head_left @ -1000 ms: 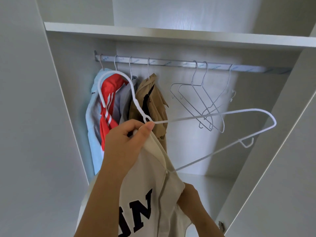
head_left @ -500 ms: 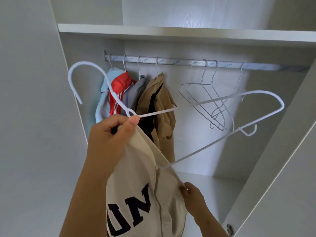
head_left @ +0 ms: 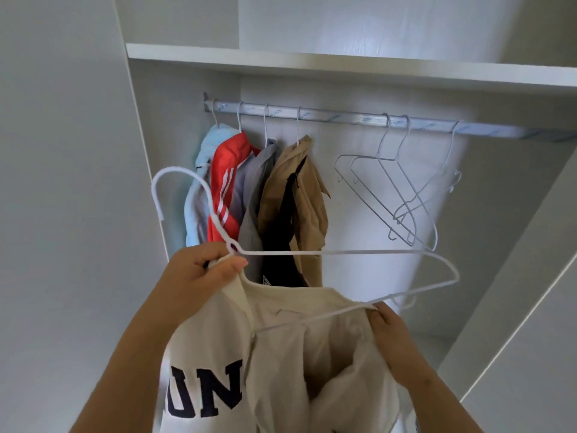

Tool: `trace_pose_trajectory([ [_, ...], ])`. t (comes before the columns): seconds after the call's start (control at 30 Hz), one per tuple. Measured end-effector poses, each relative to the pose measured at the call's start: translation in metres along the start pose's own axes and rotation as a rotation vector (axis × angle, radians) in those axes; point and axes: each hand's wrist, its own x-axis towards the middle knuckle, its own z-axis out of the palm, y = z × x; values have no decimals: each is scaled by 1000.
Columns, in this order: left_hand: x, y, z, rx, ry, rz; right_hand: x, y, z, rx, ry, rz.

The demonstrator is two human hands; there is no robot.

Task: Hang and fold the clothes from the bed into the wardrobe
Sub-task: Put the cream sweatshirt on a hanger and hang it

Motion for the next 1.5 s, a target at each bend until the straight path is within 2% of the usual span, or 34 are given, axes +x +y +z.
trace_pose_trajectory([
  [0.23,-8,-34,-10,123,-227,-49,7,-4,-22,162,-149,121],
  [0.47,-5,-42,-20,162,-406,-186,12,-12,-38,153,-173,116],
  [0.67,-7,-37,-19,417,-632,-83,11,-22,-44,81,-181,63],
  [0.77,-11,-37,6,554,-551,-103,12,-29,-32,114,-86,47],
  [0.87,-16,-29,42,641,-354,-159,8,-45,-12,80,60,-24],
  [1.0,-19,-14,63,591,-56,-244,-18,-77,18,-32,177,-202],
  [1.07,-18,-8,58,538,89,-245,-36,-86,34,-92,102,-317],
  [1.13,-16,-3,51,477,201,-208,-50,-89,46,-290,-38,-433],
  [1.2,-16,1,45,422,249,-150,-55,-88,45,-496,-129,-513],
  [1.27,-18,5,43,403,247,-97,-56,-92,36,-597,-125,-581],
  [1.3,-19,7,42,403,243,-74,-56,-93,32,-585,-34,-651],
  [1.37,-21,9,40,401,238,-30,-53,-91,21,-474,331,-795],
  [1.4,-21,10,39,390,238,-9,-50,-90,16,-457,498,-805],
  [1.43,-20,12,38,369,235,10,-46,-89,10,-480,583,-745],
  [1.5,-19,15,39,344,219,52,-41,-86,5,-579,529,-598],
])
